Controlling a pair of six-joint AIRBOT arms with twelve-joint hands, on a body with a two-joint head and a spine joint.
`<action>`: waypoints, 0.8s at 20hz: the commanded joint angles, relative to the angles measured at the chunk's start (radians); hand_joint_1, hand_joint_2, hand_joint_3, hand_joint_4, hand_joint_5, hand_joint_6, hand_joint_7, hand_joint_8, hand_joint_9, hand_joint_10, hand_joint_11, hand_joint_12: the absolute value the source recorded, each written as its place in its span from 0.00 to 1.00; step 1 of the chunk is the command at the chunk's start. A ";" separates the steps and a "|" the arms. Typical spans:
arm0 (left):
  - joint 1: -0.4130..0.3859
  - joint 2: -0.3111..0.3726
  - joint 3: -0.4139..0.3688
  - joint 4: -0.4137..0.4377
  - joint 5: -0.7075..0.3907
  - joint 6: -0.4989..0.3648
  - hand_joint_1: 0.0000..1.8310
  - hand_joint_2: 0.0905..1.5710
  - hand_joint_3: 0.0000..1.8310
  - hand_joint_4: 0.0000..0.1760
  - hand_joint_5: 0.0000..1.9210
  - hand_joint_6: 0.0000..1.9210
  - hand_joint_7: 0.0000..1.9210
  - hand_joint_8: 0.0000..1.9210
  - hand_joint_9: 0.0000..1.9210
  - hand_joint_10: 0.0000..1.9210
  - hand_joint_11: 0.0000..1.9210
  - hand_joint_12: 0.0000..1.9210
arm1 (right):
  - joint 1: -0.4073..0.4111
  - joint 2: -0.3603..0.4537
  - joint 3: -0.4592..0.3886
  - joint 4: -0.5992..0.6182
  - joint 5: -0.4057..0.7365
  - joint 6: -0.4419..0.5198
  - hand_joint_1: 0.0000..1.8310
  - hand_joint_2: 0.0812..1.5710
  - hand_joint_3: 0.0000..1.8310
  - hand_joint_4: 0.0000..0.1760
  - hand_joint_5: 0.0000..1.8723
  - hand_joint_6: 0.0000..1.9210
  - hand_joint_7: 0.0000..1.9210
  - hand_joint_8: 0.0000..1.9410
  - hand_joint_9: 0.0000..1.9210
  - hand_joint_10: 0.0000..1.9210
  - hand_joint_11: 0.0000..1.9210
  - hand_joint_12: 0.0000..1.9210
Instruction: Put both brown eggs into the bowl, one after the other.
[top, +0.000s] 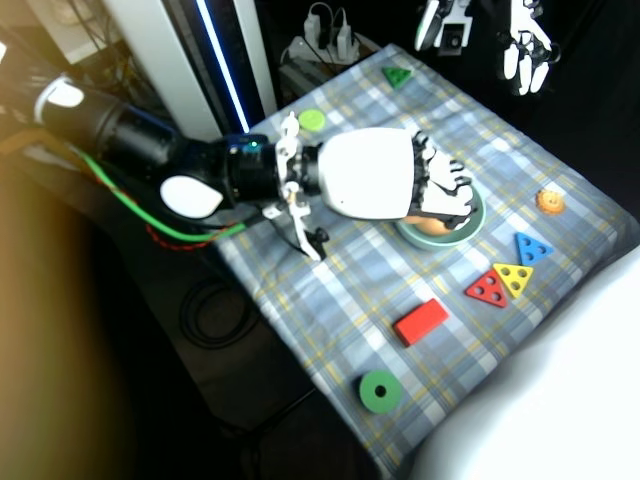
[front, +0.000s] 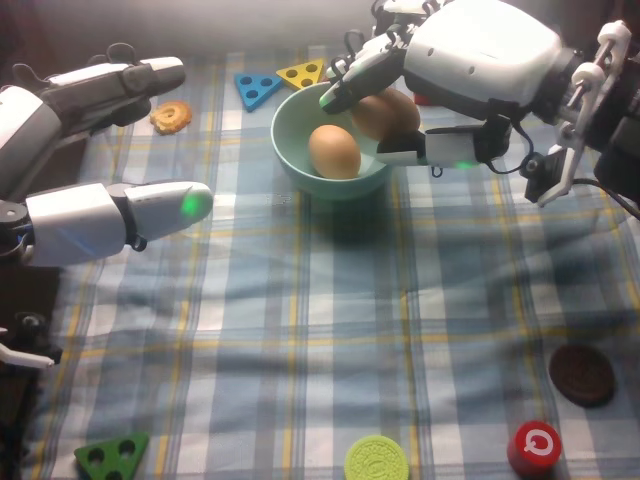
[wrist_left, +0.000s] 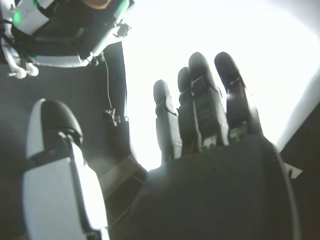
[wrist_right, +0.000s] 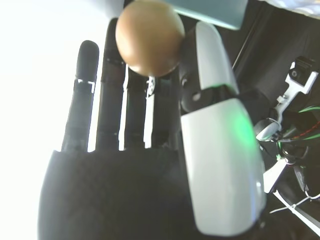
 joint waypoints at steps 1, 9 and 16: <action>-0.004 -0.003 0.007 0.022 -0.116 -0.017 0.45 0.54 0.00 0.55 0.26 0.00 0.19 0.00 0.24 0.01 0.00 0.36 | 0.003 0.006 -0.003 0.022 0.119 -0.003 0.71 0.79 0.00 0.00 0.43 0.00 0.37 0.72 0.51 0.02 0.11 0.59; -0.003 -0.009 0.016 0.024 -0.115 -0.031 0.45 0.54 0.00 0.64 0.26 0.00 0.20 0.00 0.23 0.00 0.00 0.36 | -0.003 0.006 0.003 0.026 0.118 -0.003 0.48 0.82 0.00 0.39 0.26 0.00 0.25 0.00 0.25 0.00 0.04 0.46; -0.002 -0.015 0.029 0.030 -0.119 -0.074 0.44 0.54 0.00 0.66 0.25 0.00 0.20 0.00 0.23 0.00 0.00 0.36 | -0.003 0.023 -0.012 0.033 0.139 -0.003 0.34 0.79 0.00 0.66 0.11 0.00 0.10 0.00 0.08 0.00 0.00 0.22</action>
